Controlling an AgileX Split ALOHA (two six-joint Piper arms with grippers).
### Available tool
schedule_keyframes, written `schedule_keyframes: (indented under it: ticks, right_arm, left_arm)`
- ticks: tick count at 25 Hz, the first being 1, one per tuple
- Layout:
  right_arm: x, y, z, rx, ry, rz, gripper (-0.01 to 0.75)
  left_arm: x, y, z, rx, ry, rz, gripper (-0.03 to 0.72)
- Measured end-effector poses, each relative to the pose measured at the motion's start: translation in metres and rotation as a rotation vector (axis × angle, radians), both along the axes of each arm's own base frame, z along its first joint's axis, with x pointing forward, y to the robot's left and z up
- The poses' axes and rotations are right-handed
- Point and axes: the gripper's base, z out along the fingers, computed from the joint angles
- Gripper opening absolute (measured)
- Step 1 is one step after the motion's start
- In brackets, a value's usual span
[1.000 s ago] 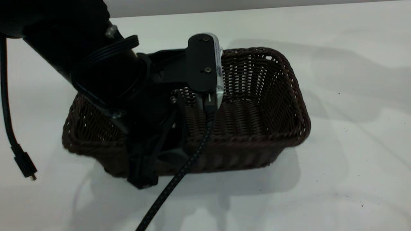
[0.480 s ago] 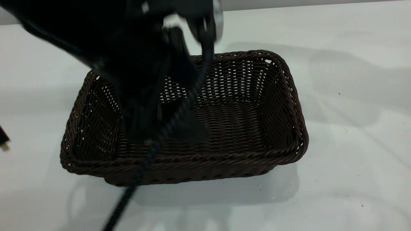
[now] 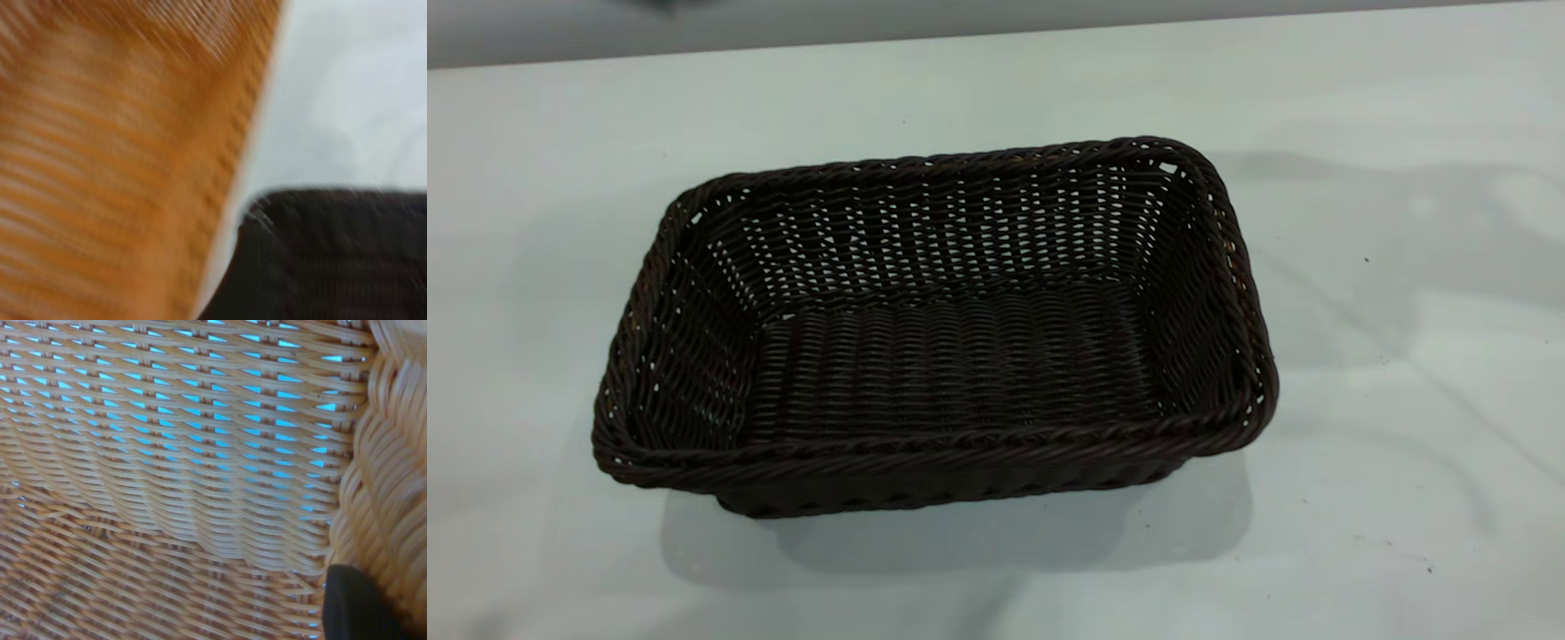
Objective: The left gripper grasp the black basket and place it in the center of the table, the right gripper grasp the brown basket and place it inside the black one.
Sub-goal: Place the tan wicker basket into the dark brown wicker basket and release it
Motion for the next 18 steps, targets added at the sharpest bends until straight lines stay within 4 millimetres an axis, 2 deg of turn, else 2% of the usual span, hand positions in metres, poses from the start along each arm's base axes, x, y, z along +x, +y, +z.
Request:
schedule_keyframes:
  ticks: [4, 5, 6, 10, 13, 18]
  right_arm:
    - [0.009, 0.024, -0.023, -0.043, 0.093, 0.048, 0.103]
    - [0.010, 0.032, -0.032, -0.050, 0.122, 0.076, 0.103]
    - [0.010, 0.038, -0.038, -0.057, 0.138, 0.095, 0.103]
    - [0.010, 0.066, -0.058, -0.055, 0.209, 0.154, 0.103]
    - [0.009, 0.071, -0.068, -0.065, 0.255, 0.171, 0.103]
    - [0.008, 0.075, -0.071, -0.061, 0.292, 0.141, 0.103]
  left_arm:
    - [-0.010, 0.017, 0.034, -0.160, -0.107, 0.075, 0.597]
    - [-0.010, 0.017, 0.034, -0.160, -0.107, 0.075, 0.597]
    - [-0.014, 0.024, 0.045, -0.204, -0.156, 0.096, 0.597]
    - [-0.018, 0.033, 0.058, -0.248, -0.233, 0.124, 0.596]
    - [-0.017, 0.037, 0.064, -0.269, -0.284, 0.154, 0.596]
    - [-0.013, 0.040, 0.069, -0.301, -0.346, 0.206, 0.596]
